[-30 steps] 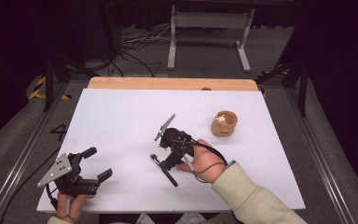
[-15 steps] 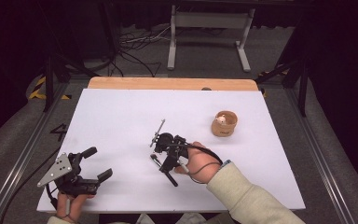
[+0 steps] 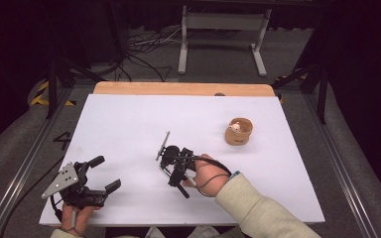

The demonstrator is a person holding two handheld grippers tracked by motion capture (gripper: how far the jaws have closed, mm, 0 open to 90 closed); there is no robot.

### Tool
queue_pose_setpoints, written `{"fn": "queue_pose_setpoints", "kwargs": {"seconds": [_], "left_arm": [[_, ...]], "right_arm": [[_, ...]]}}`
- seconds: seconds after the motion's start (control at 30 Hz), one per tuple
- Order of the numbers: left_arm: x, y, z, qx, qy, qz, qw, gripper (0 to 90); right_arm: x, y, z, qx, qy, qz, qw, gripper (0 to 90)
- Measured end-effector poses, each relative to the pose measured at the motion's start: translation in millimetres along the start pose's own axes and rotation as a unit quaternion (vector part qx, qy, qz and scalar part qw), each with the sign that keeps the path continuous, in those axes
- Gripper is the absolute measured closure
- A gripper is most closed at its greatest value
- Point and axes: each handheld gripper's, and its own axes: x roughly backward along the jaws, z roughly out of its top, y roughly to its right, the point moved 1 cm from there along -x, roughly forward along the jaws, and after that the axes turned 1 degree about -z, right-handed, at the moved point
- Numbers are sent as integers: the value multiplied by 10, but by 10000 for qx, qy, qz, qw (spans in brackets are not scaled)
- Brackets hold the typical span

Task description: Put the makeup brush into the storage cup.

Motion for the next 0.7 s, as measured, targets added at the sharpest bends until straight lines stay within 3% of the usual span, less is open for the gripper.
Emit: {"fn": "queue_pose_setpoints", "kwargs": {"seconds": [0.3, 0.63, 0.7], "left_arm": [[-15, -8, -6, 16, -51, -4, 10000, 27], [-24, -21, -6, 12, -55, -28, 10000, 27], [-24, -23, -8, 37, -44, -45, 10000, 27]], "right_arm": [[-150, -51, 6, -47, -194, -116, 9997, 518], [-185, -95, 18, -62, -265, -209, 9994, 656], [-184, -102, 19, 30, -265, -231, 9994, 679]]}}
